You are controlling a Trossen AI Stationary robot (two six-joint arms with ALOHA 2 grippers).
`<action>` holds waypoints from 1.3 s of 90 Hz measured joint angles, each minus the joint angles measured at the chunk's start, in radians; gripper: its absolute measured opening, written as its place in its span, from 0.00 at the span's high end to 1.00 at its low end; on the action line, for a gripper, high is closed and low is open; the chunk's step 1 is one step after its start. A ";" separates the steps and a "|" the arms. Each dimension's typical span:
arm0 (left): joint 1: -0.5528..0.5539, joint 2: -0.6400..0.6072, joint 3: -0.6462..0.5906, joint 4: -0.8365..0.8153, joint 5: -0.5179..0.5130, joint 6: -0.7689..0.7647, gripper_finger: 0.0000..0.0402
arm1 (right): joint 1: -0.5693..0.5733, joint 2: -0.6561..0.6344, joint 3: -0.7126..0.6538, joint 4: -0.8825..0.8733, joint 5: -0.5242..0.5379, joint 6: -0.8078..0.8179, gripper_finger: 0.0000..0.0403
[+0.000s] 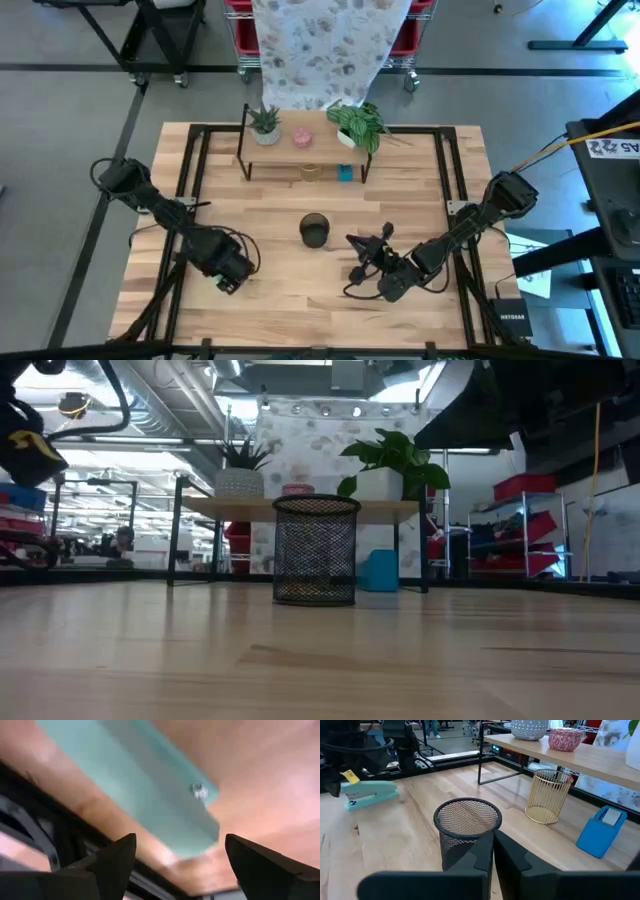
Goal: Stock shelves
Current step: Put the light blue stapler under the shelf
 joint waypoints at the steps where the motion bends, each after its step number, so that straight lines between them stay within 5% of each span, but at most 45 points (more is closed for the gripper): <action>1: -0.001 0.000 0.001 0.000 -0.001 -0.007 0.28 | 0.000 0.000 0.000 0.000 0.000 0.000 1.00; 18: -0.014 -0.004 0.001 0.003 -0.008 -0.107 0.28 | 0.000 0.000 0.000 -0.002 0.000 -0.001 1.00; 49: -0.041 -0.052 0.000 -0.002 -0.195 -0.305 0.28 | 0.000 0.000 0.000 -0.004 0.000 -0.001 1.00; 78: -0.042 -0.053 -0.101 0.130 -0.188 -0.358 0.29 | 0.000 0.000 0.000 -0.004 -0.009 -0.001 1.00; 92: -0.014 -0.053 -0.120 0.174 -0.186 -0.329 0.41 | 0.000 0.000 0.000 -0.003 -0.019 -0.001 1.00; 117: 0.118 -0.053 -0.120 0.171 -0.213 -0.129 0.76 | 0.000 0.000 0.000 -0.003 -0.019 -0.001 1.00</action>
